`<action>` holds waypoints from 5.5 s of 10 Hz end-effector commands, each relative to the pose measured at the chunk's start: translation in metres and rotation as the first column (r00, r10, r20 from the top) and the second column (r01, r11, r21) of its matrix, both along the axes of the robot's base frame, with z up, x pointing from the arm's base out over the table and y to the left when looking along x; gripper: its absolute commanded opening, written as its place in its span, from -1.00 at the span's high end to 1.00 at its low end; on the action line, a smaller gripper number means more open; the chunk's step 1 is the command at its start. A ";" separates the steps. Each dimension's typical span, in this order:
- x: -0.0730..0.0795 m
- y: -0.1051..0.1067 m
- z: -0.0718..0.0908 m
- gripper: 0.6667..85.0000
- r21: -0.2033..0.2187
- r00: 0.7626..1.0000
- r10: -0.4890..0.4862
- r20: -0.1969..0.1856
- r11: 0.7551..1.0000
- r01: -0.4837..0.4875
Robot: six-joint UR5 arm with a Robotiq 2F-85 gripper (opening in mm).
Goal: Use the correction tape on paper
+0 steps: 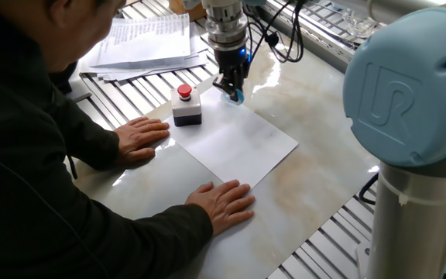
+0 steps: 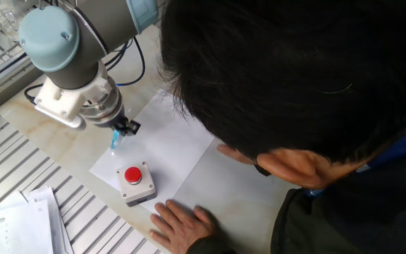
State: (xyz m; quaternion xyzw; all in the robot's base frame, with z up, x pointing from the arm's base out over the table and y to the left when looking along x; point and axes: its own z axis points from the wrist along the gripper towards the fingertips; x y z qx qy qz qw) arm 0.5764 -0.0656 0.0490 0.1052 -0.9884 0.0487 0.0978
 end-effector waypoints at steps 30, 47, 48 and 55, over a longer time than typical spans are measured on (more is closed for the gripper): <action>-0.036 -0.016 -0.010 0.98 0.003 0.994 -0.024 -0.107 1.000 0.024; -0.020 -0.007 -0.006 0.98 -0.012 0.995 -0.033 -0.089 0.999 0.032; -0.019 -0.008 -0.007 0.98 -0.011 0.996 -0.030 -0.089 1.000 0.029; -0.029 -0.011 -0.010 0.98 0.000 0.993 -0.022 -0.114 1.000 0.022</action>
